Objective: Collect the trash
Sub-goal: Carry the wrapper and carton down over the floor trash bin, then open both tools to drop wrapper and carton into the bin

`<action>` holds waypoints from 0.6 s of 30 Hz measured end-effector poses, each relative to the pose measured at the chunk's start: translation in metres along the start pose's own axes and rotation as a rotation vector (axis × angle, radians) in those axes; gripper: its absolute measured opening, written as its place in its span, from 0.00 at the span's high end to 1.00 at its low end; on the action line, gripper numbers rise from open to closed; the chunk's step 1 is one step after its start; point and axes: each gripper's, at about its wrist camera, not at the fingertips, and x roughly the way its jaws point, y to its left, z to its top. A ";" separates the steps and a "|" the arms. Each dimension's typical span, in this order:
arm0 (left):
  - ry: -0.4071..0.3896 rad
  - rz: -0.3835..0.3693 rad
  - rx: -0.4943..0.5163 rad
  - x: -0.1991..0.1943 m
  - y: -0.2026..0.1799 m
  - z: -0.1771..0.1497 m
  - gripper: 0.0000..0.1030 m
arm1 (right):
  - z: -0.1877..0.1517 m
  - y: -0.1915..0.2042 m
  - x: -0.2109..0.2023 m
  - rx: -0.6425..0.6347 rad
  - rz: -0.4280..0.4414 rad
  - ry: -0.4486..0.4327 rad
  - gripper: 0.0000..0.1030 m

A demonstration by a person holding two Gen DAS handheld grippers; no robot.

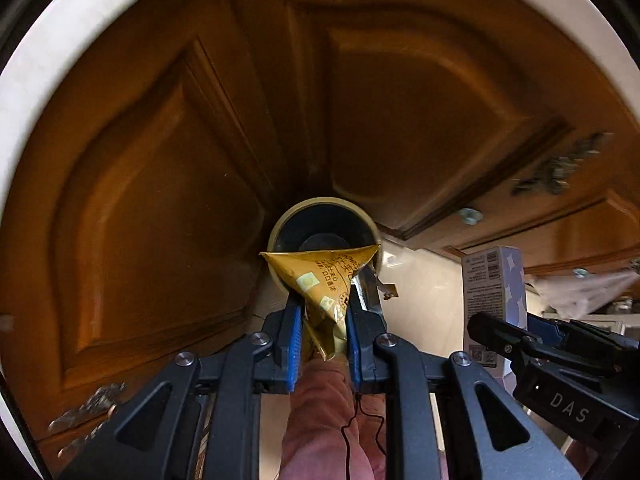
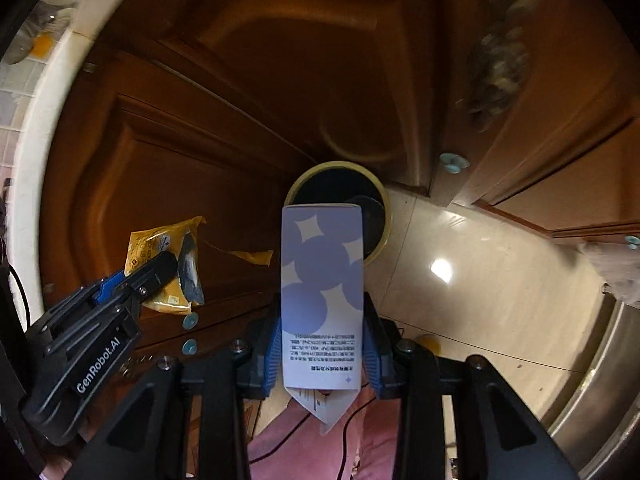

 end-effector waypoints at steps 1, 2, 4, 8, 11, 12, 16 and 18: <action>-0.004 0.005 0.001 0.011 0.003 0.002 0.83 | 0.002 0.000 0.008 -0.003 0.003 0.002 0.66; -0.006 0.008 0.000 0.020 0.004 0.004 0.83 | 0.006 0.000 0.020 -0.008 0.001 0.005 0.66; -0.007 -0.001 0.002 0.038 0.008 0.006 0.83 | 0.014 -0.002 0.042 -0.012 0.003 0.013 0.66; -0.015 0.009 0.028 0.074 0.015 0.015 0.75 | 0.032 -0.004 0.086 -0.002 0.015 0.019 0.64; -0.039 0.043 0.061 0.092 0.018 0.020 0.51 | 0.041 -0.011 0.110 0.019 0.042 0.012 0.63; -0.043 0.062 0.071 0.097 0.017 0.021 0.46 | 0.044 -0.011 0.119 0.022 0.049 0.015 0.61; -0.074 0.126 0.093 0.111 0.024 0.027 0.39 | 0.052 -0.009 0.135 0.022 0.031 -0.008 0.49; -0.086 0.150 0.092 0.114 0.029 0.028 0.38 | 0.053 -0.005 0.136 0.014 0.016 -0.030 0.49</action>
